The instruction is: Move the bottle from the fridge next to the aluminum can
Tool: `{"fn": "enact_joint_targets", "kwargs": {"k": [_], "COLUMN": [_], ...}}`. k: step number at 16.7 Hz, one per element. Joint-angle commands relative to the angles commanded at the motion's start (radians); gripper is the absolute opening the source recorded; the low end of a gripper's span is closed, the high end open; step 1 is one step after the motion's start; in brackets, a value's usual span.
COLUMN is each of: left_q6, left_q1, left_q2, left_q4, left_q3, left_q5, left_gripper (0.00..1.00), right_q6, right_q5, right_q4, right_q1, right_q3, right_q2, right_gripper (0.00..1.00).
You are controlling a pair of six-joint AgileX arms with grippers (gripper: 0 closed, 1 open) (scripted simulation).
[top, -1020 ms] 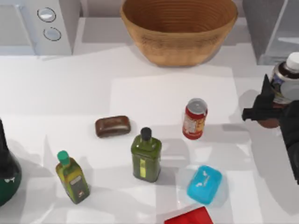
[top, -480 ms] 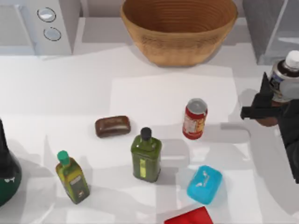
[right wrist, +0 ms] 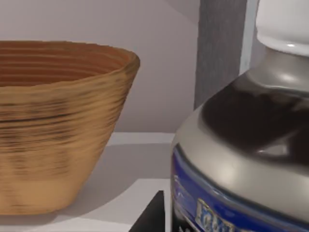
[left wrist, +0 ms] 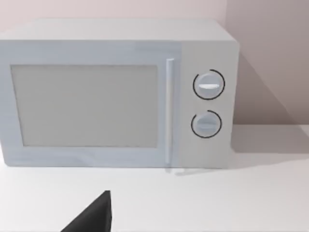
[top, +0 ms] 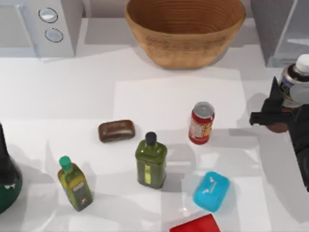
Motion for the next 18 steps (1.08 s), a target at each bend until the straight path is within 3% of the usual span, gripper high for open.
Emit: {"fn": "enact_joint_targets", "kwargs": {"k": [12, 18], "left_q6": [0.000, 0.000], "left_q1": [0.000, 0.000], "left_q2": [0.000, 0.000], "left_q4": [0.000, 0.000], "left_q3": [0.000, 0.000], "left_q5": [0.000, 0.000], "left_gripper": [1.00, 1.00], "right_q6": [0.000, 0.000], "right_q5": [0.000, 0.000], "right_q4": [0.000, 0.000], "right_q1": [0.000, 0.000], "right_q3": [0.000, 0.000], "right_q2": [0.000, 0.000], "right_gripper": [0.98, 1.00]}}
